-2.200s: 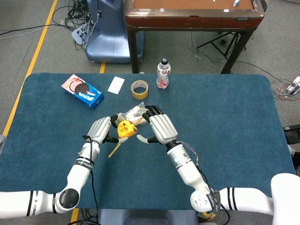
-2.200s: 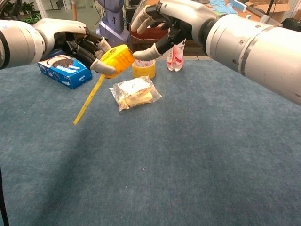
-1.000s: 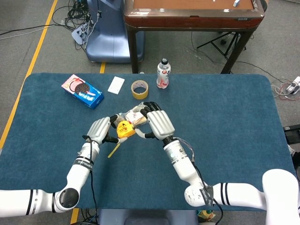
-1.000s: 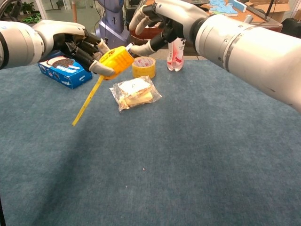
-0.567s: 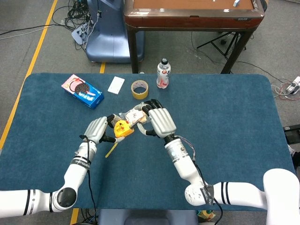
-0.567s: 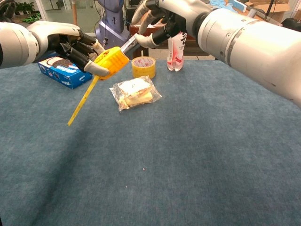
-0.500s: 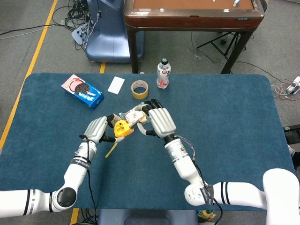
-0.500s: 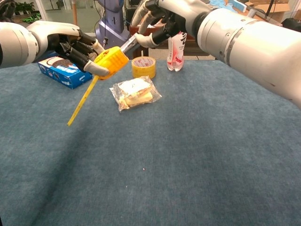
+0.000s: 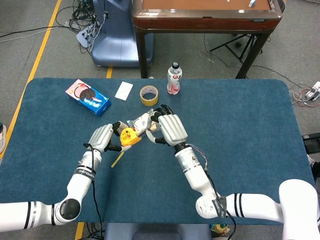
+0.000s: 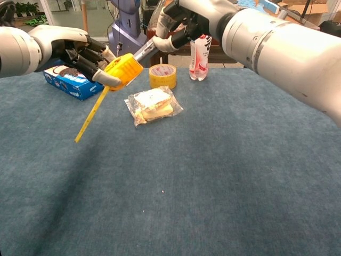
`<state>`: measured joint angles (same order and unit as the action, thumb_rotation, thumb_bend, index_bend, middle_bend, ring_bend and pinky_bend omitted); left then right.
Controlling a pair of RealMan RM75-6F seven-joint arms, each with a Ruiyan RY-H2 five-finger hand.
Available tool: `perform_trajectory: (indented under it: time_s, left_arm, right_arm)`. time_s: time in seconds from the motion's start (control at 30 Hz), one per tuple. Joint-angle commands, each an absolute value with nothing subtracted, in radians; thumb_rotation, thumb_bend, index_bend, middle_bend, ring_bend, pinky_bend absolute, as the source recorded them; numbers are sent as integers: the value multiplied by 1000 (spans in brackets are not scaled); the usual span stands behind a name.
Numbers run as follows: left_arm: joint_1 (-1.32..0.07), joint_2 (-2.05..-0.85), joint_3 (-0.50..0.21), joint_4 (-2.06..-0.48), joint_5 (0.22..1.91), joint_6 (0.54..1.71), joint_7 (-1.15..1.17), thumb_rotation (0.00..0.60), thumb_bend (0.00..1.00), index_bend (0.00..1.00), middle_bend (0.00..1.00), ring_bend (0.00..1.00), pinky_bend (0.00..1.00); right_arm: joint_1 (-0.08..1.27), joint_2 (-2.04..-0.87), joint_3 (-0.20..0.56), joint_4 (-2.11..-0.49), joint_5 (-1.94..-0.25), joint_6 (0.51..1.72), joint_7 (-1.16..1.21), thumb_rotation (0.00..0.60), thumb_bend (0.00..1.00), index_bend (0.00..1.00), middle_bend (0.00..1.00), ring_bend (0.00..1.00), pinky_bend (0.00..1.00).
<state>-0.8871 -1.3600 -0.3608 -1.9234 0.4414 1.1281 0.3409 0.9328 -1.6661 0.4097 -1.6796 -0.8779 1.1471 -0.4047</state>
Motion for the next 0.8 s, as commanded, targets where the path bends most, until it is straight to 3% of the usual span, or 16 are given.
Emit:
perform_trajectory:
  time_s: [0.03,0.33,0.8]
  left_arm:
    - [-886,-1356,-355,-1916,443,1119,339,600,186,483,534,376,253]
    - [-851,-1316,-310,-1884,461,1059,308,600,185,484,534,376,260]
    - [-782,-1274,-220,-1834,546,972,241,600,186,485,534,375,260]
  right_arm:
    - [931,-1660,409,-1683,-881,1148,-404,600,574,694,409,223,92]
    - [882,-1565,407,-1755,-891,1156,-376,600,583,708,423,240,92]
    - [753,-1280,422,-1944,-915,1169,-291,600,583,716,432,246,92]
